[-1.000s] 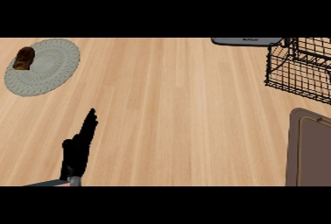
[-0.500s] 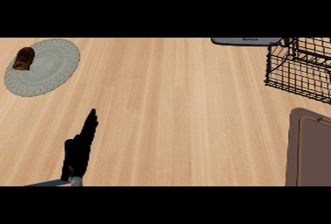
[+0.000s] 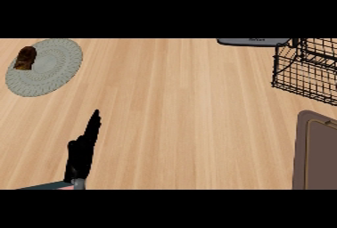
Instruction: Pick the squash from the tray and place it in the tiered basket
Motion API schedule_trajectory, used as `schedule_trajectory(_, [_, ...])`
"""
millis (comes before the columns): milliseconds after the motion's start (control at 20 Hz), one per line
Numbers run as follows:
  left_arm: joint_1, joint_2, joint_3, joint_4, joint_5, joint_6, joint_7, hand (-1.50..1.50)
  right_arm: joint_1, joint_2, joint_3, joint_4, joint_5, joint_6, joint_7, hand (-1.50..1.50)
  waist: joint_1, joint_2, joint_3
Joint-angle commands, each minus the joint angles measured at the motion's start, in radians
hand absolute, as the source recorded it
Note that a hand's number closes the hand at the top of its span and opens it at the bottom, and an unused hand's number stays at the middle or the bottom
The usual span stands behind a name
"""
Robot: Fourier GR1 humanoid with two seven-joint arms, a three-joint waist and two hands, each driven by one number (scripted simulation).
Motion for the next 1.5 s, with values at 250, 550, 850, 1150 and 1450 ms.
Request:
schedule_trajectory(250, [0.009,-0.028,-0.012,0.020,-0.001,-0.003,-0.011,0.00,-0.027,0.029,-0.166,0.139,-0.165,0.122,0.019,-1.50,0.007,0.011,-0.003])
schedule_trajectory(550, [-0.008,-0.003,0.009,0.012,0.006,-0.017,0.035,0.00,-0.065,0.011,-0.284,0.150,-0.289,0.165,0.050,-1.50,-0.006,0.005,-0.003])
schedule_trajectory(850, [0.035,-0.007,0.007,-0.009,0.003,-0.011,0.008,0.00,-0.054,-0.085,-0.385,0.116,-0.370,-0.029,0.061,-1.50,0.000,0.007,-0.003])
schedule_trajectory(1150, [0.007,-0.011,0.029,0.015,0.008,-0.002,0.005,0.00,0.059,-0.254,-0.450,0.144,-0.416,-0.036,0.097,-1.50,-0.024,0.009,-0.001])
schedule_trajectory(1450, [0.036,-0.021,-0.002,-0.022,-0.005,-0.003,0.017,0.00,0.175,-0.410,-0.515,0.184,-0.474,0.125,0.108,-1.50,-0.035,0.009,0.004])
